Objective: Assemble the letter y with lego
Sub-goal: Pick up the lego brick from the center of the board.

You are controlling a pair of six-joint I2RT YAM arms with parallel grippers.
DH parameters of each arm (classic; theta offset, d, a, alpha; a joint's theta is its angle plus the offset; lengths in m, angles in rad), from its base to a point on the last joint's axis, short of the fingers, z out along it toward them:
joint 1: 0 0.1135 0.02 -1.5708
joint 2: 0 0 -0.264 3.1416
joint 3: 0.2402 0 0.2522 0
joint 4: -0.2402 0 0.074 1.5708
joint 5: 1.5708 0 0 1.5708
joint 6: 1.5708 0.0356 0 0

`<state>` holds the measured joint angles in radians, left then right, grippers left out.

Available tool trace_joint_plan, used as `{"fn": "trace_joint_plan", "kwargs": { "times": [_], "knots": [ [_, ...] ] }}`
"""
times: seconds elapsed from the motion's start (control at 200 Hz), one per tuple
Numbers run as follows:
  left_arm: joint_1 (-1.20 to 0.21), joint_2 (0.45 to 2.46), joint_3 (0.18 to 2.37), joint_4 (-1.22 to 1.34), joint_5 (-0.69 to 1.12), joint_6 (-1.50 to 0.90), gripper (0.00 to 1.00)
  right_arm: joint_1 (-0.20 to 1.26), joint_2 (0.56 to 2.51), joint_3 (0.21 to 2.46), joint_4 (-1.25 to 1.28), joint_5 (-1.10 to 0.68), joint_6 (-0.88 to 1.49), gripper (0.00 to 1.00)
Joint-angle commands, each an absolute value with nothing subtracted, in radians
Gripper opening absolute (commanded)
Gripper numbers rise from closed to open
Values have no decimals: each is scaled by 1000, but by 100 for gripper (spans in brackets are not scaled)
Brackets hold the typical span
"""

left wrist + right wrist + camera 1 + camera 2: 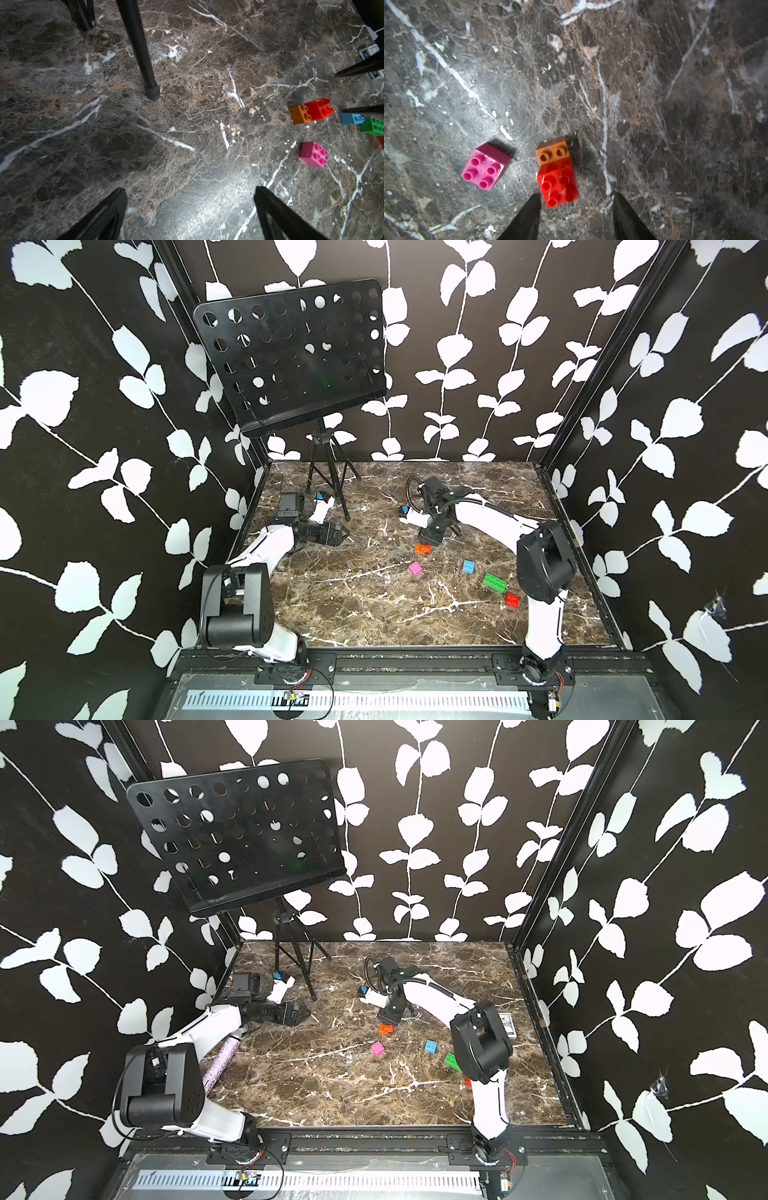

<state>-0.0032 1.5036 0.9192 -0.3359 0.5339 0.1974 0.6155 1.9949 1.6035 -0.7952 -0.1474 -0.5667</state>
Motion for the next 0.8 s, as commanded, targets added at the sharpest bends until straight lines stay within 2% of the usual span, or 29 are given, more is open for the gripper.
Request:
{"fn": "trace_joint_plan", "kwargs": {
  "times": [0.0,0.325,0.795],
  "knots": [
    [3,1471,914,-353,543,212,98,632,2029,1647,-841,-183,-632,54],
    [5,1474,914,-350,551,210,98,653,2099,1682,-871,-219,-653,53],
    [6,1485,914,-351,552,210,98,663,2170,1718,-890,-158,-660,43]
  ]
}}
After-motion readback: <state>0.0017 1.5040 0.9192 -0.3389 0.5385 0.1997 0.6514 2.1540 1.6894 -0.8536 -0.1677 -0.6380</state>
